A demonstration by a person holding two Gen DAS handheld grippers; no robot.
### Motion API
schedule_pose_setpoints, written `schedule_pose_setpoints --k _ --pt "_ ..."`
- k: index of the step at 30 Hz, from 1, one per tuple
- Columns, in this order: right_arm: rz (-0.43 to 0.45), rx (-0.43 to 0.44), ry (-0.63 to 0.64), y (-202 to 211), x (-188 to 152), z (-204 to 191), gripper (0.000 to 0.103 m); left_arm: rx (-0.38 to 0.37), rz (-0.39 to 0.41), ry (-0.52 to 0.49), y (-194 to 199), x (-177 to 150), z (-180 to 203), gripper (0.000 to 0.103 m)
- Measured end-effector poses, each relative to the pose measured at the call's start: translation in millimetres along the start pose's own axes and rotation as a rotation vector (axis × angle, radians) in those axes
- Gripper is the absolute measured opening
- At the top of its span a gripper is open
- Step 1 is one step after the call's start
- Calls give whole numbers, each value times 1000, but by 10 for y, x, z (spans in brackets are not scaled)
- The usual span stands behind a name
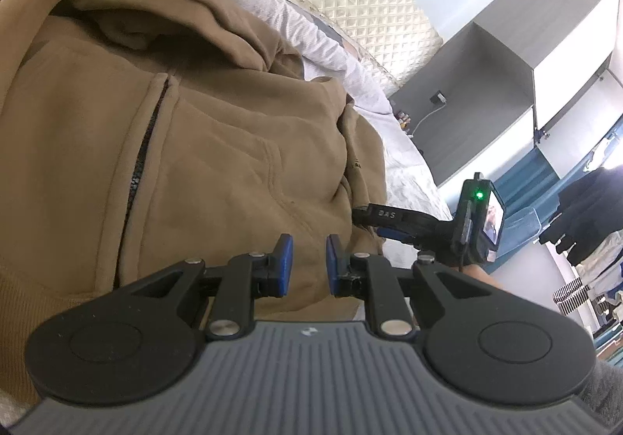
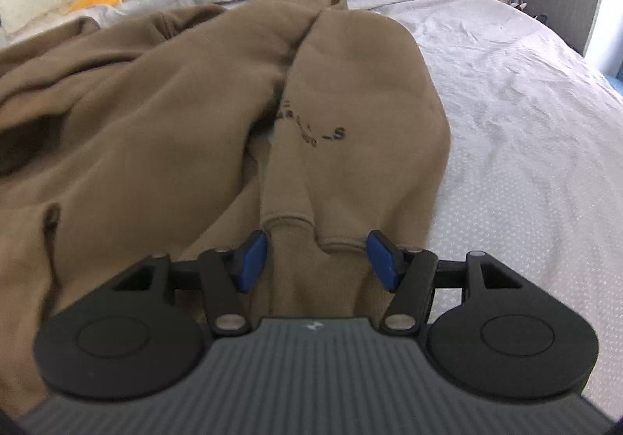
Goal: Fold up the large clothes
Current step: 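Grasp the hoodie sleeve cuff with the right gripper while left gripper holds, then pull the sleeve outward with the right gripper and release it on the bed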
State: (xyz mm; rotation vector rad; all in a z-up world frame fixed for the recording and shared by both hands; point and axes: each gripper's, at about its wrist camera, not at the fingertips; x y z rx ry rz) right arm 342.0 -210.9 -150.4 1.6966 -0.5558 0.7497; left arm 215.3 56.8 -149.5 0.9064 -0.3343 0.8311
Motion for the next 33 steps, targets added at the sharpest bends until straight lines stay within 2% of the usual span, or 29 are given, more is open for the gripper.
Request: schedule_pose_setpoints --k 2,4,5,8,16,19,23,27,29,31,33 --pt "6 9 -30 40 31 46 54 4 3 10 -9 -2 -36 20" --pt "9 19 -89 141 54 105 41 1 0 27 -15 5 -69 20" --pt "5 7 -106 177 66 117 12 0 1 33 -20 8 -83 20" --pt "7 2 -140 316 120 233 11 2 2 40 -56 35 -96 20" --pt "105 -114 -181 964 406 644 8 17 -3 41 -110 22 -95 20" --pt "189 -147 -172 1385 683 785 7 14 0 44 -120 33 -93 20" --pt "308 -140 -201 1998 1128 890 7 6 -9 41 -120 30 -102 20" --pt "391 -185 -158 2498 1555 856 7 1 5 38 -84 39 -94 20" --pt "429 -195 -182 2709 1780 925 7 -1 8 39 -67 45 -96 20" --pt "469 -234 -187 2860 1944 1006 7 -7 11 40 -44 51 -95 20" --pt "480 -333 -143 2899 2091 1089 7 -7 19 31 -34 67 -100 20"
Point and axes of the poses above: each gripper's, at about its wrist camera, not at the fingertips, and y roughly against the way its jaws point, z to its right, x to its top, and after that the axes turned 10 degrees about x, right-handed
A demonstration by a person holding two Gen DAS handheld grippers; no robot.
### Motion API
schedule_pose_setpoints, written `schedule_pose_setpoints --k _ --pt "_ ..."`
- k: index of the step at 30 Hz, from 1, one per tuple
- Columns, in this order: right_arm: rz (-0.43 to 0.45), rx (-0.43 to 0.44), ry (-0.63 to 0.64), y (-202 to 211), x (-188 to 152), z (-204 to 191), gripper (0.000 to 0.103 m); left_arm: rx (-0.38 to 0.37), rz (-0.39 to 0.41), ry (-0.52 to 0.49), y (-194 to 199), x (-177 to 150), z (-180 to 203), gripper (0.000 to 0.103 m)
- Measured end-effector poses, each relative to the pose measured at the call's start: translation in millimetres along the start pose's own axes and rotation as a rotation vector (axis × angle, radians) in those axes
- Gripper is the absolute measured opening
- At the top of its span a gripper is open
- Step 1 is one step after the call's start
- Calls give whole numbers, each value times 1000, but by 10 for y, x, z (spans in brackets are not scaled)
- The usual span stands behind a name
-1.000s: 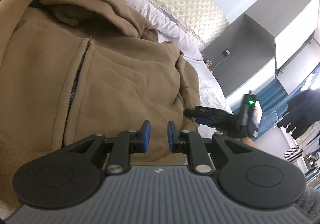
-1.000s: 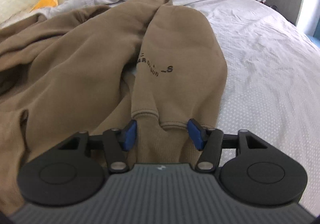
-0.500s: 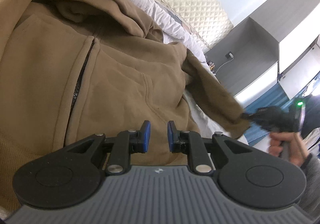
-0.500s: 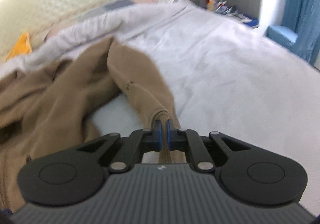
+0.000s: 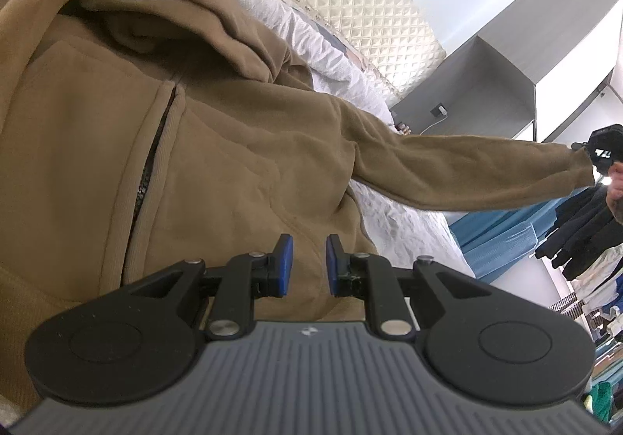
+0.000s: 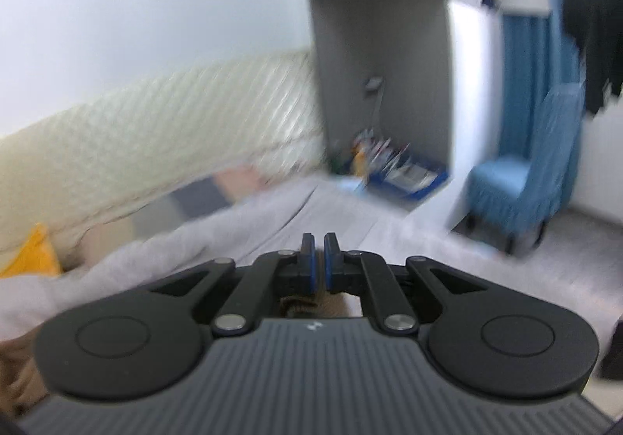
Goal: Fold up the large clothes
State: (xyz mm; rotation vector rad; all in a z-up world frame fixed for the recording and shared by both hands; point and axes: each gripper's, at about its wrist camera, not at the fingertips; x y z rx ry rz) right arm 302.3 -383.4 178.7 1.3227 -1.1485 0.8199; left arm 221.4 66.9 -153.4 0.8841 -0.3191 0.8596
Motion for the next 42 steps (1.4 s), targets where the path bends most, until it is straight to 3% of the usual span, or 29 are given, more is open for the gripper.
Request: schedule_pose_setpoints --k 3,6,13,18,23,28,31,34,36,42 --pt "-24 -65 13 -237 -13 162 7 8 -6 -2 -28 10 1 20" --pt "-75 -114 4 -601 -265 377 7 3 -15 7 -48 10 -24 20" --pt "-210 -193 -19 -1476 -1132 979 7 30 -21 -28 -94 -5 27 20" --pt "-284 -247 -72 -1830 -1734 1382 7 65 -46 -7 -151 -15 20 20" --pt "-306 -234 -123 -2062 -2144 1694 7 65 -54 32 -77 -17 -19 20" --pt "-342 -209 -112 -2084 -2370 1740 10 161 -80 -5 -115 -39 57 20" --pt "-373 -232 -88 -2031 -2330 1651 18 231 -73 -81 -132 -81 155 20" --pt "-350 -215 -148 -1823 -2211 1559 41 275 -62 -141 -126 -105 234 20" --pt "-296 -159 -208 -1633 -2143 1486 85 301 -41 -137 -72 -97 248 20" --pt "-227 -4 -163 -1003 -1891 885 87 309 1 -148 217 -62 245 20"
Point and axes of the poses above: each gripper's, at about its wrist camera, not at the fingertips, and y roughly against the way its jaws point, z to its right, x to its top, and after that the axes turned 10 degrees about x, right-handed
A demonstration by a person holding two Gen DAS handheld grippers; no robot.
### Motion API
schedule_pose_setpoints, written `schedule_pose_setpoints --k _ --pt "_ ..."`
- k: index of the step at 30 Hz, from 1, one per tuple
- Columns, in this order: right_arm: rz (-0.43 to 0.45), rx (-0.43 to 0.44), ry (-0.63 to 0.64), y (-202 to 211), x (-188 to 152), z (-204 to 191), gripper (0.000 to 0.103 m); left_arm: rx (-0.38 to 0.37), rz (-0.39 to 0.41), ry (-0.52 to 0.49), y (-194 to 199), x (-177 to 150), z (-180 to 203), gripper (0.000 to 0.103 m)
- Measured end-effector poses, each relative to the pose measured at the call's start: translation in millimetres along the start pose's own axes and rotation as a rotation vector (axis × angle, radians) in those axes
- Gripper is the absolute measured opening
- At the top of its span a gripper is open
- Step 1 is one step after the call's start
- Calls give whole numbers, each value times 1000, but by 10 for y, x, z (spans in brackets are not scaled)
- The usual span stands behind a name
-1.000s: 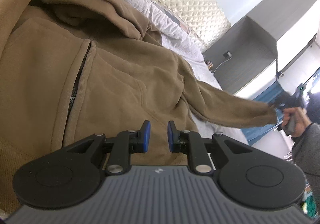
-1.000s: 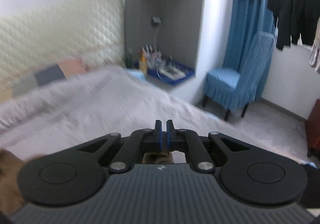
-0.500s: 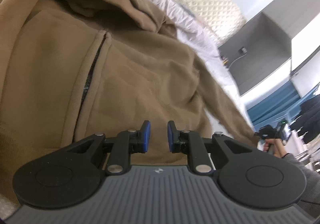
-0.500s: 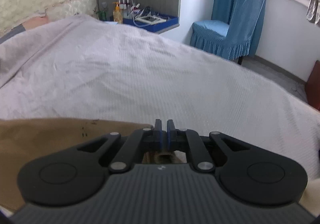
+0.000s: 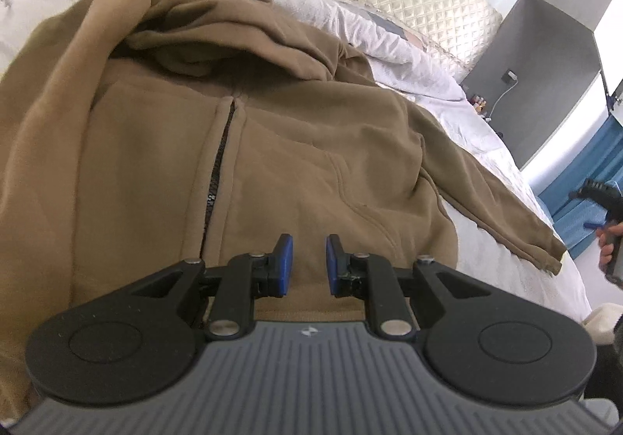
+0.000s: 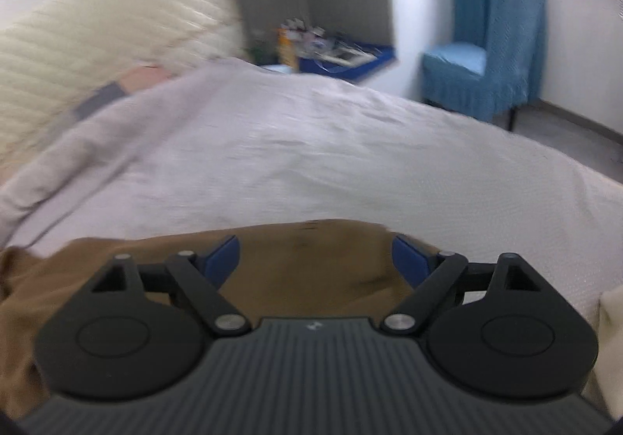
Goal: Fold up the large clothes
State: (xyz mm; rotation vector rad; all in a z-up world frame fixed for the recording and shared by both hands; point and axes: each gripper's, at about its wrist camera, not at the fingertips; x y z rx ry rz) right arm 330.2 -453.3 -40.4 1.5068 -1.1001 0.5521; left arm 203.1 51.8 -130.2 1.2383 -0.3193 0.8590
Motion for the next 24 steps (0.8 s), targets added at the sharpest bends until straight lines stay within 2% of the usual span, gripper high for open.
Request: schedule_pose_setpoints --k 2,7,13,19,24 --pt "20 48 36 245 -60 -298 87 1 4 -6 70 -19 -1 20" --pt "26 270 43 821 -352 -995 87 -9 41 -13 260 -38 28 20" --pt "-25 464 97 1254 -859 -1755 87 -12 78 -5 500 -86 -14 20" --pt "-60 584 193 1487 -1327 -2247 87 -2 117 24 655 -67 -89 32" --pt "-91 668 152 1499 -1759 -2312 87 75 139 29 703 -27 -156 50"
Point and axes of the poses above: each gripper's, at about its wrist camera, not at the fingertips, and y roughly against the way its jaws point, z to its right, x to its top, and after that the axes turned 10 degrees about x, right-handed
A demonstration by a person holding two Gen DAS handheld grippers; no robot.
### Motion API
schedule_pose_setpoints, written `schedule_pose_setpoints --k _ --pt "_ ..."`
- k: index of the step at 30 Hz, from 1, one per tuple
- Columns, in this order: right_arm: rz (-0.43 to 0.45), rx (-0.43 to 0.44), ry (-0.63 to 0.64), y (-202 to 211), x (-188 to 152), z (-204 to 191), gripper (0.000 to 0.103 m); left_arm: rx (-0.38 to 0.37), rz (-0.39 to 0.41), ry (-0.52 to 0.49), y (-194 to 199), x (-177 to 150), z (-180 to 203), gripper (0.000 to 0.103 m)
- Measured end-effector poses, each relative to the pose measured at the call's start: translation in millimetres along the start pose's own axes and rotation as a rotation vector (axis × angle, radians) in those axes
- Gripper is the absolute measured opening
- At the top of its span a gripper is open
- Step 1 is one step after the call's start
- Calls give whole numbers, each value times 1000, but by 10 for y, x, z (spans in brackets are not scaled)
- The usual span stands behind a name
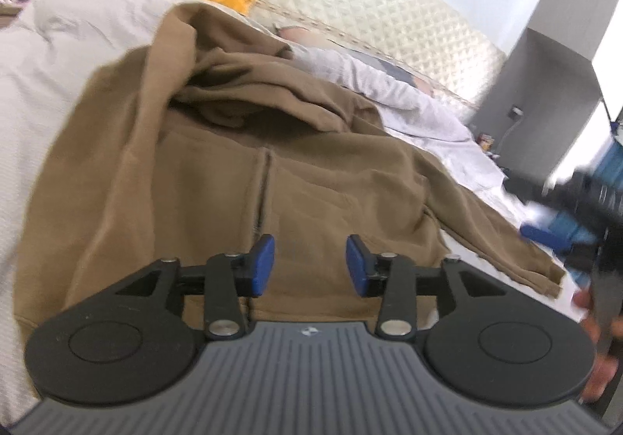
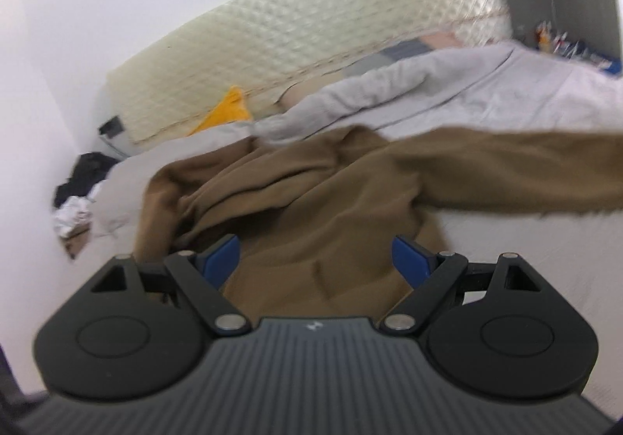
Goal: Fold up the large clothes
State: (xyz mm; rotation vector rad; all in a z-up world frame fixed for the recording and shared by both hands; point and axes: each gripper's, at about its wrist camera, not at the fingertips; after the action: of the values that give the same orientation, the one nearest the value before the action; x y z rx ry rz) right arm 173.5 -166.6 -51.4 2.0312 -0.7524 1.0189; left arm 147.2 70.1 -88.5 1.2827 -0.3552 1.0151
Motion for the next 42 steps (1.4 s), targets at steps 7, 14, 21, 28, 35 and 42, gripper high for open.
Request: schedule_pose_setpoints --k 7,14,21,28,35,42 --pt "-131 -34 -47 -221 -340 223 86 151 40 -64 41 206 -43 68" --pt "-191 -4 -46 -364 -456 242 86 313 -137 -163 -369 378 -199 75" --pt "-244 -18 -9 -650 -516 252 89 329 -251 -220 -710 375 -343 54" --pt "-241 -32 54 -746 -521 208 89 373 -240 -254 -696 448 -469 0" --pt "-233 -48 73 -748 -528 189 88 372 -72 -172 -81 1186 -994 0" --pt "-220 -81 90 -845 -473 123 86 212 -233 -84 -83 1293 -1342 1"
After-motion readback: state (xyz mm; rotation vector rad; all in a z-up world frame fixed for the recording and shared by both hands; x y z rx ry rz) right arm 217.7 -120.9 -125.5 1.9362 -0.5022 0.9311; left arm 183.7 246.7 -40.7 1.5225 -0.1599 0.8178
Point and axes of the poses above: each gripper's, at about its wrist camera, not at the fingertips, and y roughly against the way its jaws point, z to its right, x to its top, and after that the axes turned 10 degrees about x, right-handed
